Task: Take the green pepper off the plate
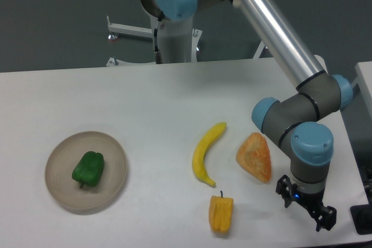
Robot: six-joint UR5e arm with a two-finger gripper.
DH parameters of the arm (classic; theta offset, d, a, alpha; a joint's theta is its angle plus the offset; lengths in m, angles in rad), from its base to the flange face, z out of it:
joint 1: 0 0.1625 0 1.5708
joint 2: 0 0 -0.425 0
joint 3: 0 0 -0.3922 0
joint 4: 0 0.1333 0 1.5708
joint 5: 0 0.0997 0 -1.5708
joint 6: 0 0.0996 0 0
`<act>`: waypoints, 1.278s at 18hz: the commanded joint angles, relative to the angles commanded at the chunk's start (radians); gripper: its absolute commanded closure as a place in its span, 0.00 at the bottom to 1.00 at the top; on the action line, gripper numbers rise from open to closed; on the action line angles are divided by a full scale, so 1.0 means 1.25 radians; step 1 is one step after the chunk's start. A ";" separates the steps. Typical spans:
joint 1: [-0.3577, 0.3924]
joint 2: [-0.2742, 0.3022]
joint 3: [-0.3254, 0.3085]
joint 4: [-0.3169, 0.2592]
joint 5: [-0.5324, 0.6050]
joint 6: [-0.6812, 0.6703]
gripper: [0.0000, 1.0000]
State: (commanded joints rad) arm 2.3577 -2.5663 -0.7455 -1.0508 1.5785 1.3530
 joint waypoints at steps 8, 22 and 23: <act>-0.012 0.088 -0.116 0.000 -0.026 -0.027 0.00; -0.177 0.401 -0.489 -0.029 -0.121 -0.541 0.00; -0.195 0.416 -0.509 -0.028 -0.128 -0.576 0.00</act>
State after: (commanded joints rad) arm 2.1141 -2.0465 -1.3819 -1.0861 1.4190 0.6324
